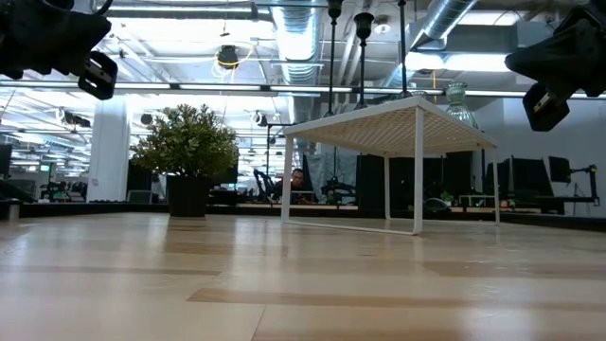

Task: Pick & Place candle stick holders
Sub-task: Return to Home Position

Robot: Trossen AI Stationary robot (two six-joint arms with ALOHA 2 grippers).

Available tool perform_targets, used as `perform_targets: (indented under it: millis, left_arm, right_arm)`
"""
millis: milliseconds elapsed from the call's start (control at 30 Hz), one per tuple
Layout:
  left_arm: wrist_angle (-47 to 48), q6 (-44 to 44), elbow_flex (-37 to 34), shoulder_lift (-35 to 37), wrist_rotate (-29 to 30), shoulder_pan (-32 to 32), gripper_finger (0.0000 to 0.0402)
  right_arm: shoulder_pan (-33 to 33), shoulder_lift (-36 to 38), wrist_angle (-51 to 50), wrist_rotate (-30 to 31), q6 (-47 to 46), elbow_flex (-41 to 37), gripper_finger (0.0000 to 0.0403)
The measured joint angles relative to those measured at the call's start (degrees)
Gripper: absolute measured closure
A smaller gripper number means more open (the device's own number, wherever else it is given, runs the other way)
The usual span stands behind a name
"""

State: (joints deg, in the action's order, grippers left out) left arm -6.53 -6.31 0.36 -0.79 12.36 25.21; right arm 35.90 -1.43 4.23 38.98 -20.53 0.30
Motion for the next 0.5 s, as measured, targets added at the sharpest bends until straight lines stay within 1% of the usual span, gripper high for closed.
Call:
perform_targets:
  millis: [500]
  left_arm:
    - [0.0, 0.0, 0.0, -4.4, -0.1, 0.0, 0.0389]
  right_arm:
    - [0.0, 0.0, 0.0, 0.0, 0.0, 0.0, 0.0403]
